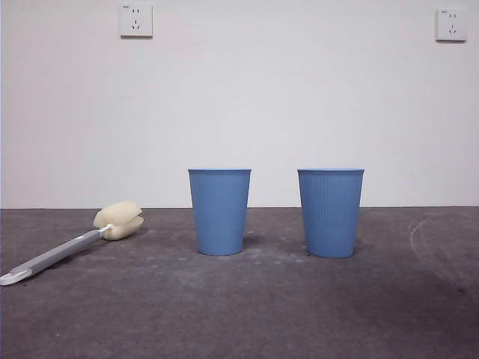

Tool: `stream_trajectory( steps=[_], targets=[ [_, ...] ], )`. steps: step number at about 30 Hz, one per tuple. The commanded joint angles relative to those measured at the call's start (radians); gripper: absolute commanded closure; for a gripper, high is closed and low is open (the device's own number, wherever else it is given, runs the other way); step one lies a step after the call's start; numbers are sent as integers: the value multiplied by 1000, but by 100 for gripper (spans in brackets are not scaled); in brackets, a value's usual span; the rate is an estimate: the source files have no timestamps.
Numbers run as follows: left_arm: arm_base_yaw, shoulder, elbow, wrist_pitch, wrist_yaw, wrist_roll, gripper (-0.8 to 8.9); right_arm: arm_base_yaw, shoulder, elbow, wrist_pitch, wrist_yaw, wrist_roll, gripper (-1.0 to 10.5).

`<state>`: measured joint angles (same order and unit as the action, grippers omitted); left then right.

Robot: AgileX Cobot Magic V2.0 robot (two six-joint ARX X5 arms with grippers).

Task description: Pick up the cup brush,pick up the cup,insert the brush into the cup,clean the cup,put the cup brush back,put the cup back to the fixed position on the table

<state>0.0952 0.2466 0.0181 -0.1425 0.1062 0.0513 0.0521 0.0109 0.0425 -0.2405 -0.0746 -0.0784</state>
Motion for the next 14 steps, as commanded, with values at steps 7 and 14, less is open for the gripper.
stream_trajectory(
  steps=[7, 14],
  targets=[
    [-1, 0, -5, 9, -2, -6, 817, 1, 0, -6, 3, 4, -1, 945],
    [-1, 0, -5, 9, -2, -6, 817, 1, 0, -6, 3, 4, -1, 946]
  ],
)
